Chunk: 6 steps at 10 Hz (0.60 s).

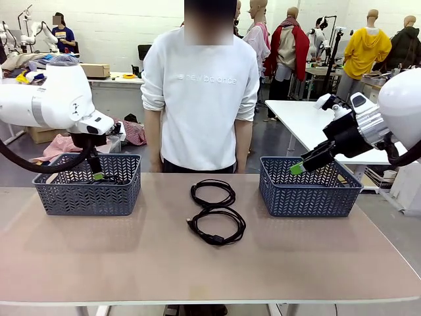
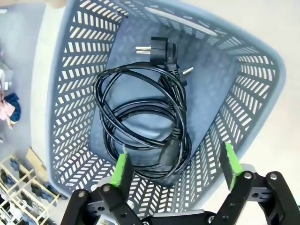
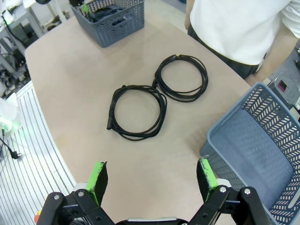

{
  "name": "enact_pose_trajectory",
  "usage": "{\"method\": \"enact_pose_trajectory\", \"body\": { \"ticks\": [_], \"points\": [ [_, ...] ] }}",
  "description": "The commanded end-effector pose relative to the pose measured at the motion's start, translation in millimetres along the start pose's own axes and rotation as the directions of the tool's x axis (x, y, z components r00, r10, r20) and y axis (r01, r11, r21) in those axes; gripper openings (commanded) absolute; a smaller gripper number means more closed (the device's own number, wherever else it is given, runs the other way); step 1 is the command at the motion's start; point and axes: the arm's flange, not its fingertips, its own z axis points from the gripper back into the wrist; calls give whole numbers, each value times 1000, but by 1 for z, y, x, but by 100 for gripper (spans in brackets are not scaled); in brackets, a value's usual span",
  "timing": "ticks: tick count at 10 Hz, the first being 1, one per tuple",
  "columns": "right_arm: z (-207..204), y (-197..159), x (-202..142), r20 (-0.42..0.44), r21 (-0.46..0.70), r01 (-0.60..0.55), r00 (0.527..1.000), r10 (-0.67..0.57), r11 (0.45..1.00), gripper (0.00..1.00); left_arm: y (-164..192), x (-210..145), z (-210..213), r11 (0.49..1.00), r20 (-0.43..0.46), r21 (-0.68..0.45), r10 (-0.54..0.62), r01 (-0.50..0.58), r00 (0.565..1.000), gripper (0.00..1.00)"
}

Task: Organize the cables according to human instructions.
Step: Pick up a bundle of cables and place it in the basket indicated by the human.

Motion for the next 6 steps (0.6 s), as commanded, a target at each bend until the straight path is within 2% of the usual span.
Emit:
{"method": "enact_pose_trajectory", "body": {
  "ticks": [1, 3, 4, 6],
  "points": [
    [-1, -2, 1, 20, 18, -10, 1000, 9, 1000, 100, 3, -6, 7, 1000, 25, -18, 5, -5, 1000, 100],
    [-1, -2, 1, 20, 18, -10, 1000, 9, 1000, 100, 2, -9, 9, 1000, 39, -15, 24, -23, 999, 100],
    [-1, -2, 1, 20, 18, -10, 1000, 9, 1000, 100, 1, -1, 2, 1000, 12, -5, 15, -15, 1000, 100],
    [-1, -2, 1, 20, 18, -10, 1000, 9, 1000, 100, 1, -1, 2, 1000, 12, -5, 15, -15, 1000, 100]
  ]
}}
